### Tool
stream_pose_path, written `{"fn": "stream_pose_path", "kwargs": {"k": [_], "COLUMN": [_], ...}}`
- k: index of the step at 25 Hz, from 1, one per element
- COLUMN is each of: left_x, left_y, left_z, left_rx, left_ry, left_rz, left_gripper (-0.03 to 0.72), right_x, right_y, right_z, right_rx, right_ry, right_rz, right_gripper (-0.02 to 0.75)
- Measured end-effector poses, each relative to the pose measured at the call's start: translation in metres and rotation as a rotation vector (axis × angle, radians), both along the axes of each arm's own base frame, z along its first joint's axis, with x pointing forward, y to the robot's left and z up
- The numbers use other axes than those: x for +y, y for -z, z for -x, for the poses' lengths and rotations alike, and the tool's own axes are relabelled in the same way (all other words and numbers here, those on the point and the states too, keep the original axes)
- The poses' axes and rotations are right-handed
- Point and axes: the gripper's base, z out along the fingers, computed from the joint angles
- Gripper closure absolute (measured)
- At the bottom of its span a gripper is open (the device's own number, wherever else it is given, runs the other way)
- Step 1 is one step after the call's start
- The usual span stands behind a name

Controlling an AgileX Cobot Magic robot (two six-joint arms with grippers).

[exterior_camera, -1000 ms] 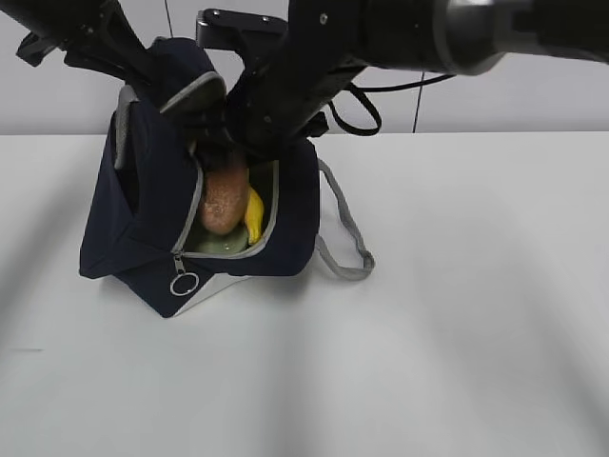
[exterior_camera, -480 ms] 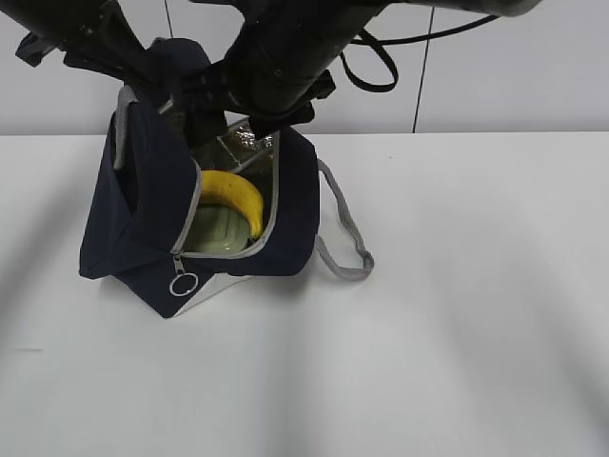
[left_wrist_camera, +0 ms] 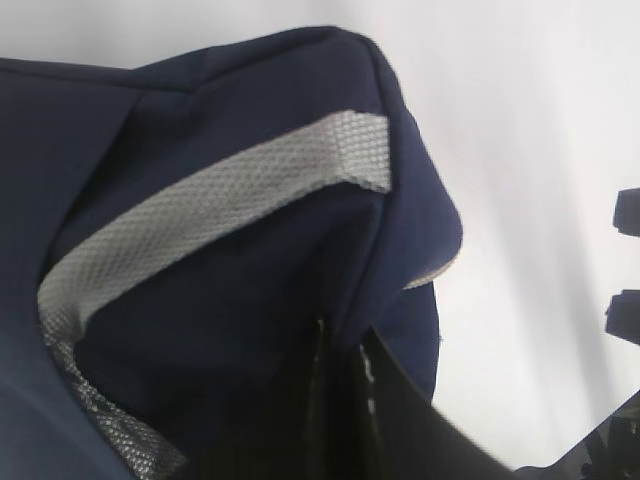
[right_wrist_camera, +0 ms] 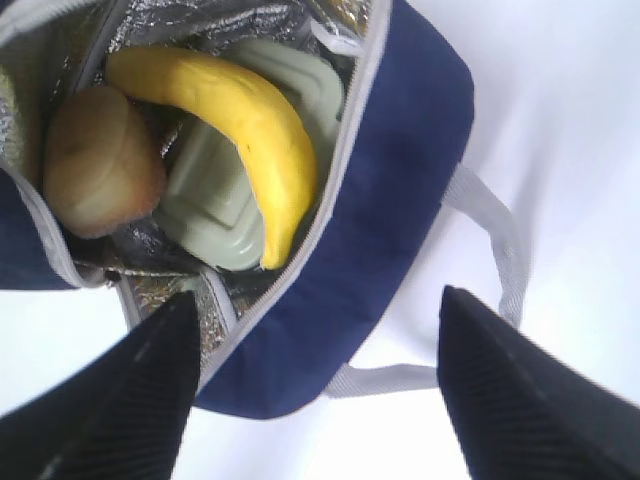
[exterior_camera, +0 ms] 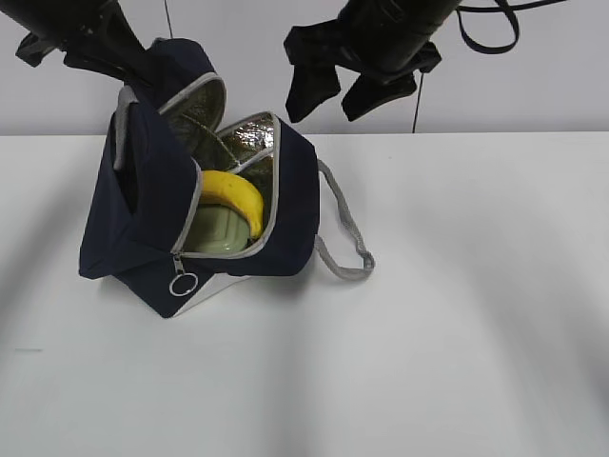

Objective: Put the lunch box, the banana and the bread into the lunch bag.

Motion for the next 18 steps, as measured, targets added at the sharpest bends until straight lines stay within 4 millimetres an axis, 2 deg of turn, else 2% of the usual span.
{"fn": "stream_pose_path", "kwargs": {"k": [4,13,18], "left_x": [0.0,0.0,0.0], "left_y": [0.0,0.0,0.0], "left_z": [0.0,0.0,0.0], "left_rx": [0.0,-0.001,-0.001], "left_ry": [0.0,0.001,0.001], "left_rz": [0.0,-0.002,-0.002], "left_gripper": [0.704,0.704,0.704], "right_x": [-0.017,-0.048,-0.053], "right_y": [0.009,0.064,0.082], "right_z": [0.003,0.006,0.003], "right_rx": [0.043,0.081,0.059], "right_ry": [-0.024,-0.031,-0.021], "right_rz": [-0.046,-0.3,-0.407], "right_gripper": [0.169,0.223,0.236]}}
